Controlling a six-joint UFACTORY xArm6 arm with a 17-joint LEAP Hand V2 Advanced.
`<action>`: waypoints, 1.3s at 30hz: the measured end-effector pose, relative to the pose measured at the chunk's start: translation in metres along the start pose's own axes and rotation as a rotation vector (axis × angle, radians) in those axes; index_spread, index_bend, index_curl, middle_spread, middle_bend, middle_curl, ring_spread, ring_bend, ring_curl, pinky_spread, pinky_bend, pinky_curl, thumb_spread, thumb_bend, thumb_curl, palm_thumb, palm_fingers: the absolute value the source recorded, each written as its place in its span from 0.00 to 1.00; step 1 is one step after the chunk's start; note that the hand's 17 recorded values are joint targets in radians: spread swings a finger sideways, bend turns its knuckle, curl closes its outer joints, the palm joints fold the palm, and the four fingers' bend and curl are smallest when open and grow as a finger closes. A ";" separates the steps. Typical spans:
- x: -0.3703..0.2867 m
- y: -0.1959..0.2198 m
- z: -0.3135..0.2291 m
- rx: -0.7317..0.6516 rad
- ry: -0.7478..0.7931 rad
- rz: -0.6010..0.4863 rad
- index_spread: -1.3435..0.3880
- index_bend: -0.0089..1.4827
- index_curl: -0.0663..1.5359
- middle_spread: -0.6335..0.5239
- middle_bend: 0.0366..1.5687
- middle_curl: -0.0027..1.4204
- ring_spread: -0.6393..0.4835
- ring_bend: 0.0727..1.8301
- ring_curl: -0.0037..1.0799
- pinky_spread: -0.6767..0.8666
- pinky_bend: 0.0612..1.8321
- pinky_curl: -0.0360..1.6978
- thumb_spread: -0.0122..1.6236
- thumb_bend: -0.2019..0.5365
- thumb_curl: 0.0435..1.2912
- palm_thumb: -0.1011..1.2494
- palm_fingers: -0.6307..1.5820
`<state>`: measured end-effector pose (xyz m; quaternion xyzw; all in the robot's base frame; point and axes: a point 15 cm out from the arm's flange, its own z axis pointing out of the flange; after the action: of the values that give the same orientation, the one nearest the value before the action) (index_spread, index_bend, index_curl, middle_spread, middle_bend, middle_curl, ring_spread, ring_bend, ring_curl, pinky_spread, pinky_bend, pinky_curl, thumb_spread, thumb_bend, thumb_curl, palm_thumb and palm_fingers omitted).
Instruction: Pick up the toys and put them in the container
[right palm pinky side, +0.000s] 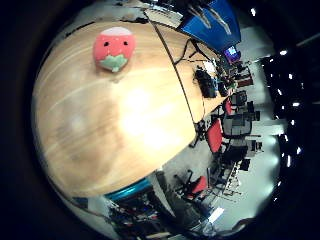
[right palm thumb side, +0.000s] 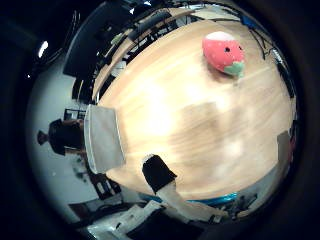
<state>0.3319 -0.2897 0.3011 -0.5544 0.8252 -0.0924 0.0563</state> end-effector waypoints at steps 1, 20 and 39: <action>0.001 -0.004 0.002 0.006 0.002 0.001 0.54 0.10 0.21 0.52 0.12 0.25 0.65 0.21 0.19 0.73 0.32 0.16 0.64 0.24 0.19 0.21 0.36; 0.025 -0.111 0.080 0.112 0.042 -0.011 0.54 0.10 0.20 0.53 0.12 0.25 0.64 0.23 0.21 0.71 0.35 0.16 0.63 0.24 0.19 0.22 0.35; 0.039 -0.116 0.202 -0.036 -0.004 0.009 0.54 0.08 0.18 0.50 0.11 0.25 0.54 0.34 0.25 0.61 0.44 0.17 0.61 0.23 0.19 0.20 0.42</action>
<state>0.4612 -0.3870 0.1293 -0.5519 0.8290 -0.0763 0.0484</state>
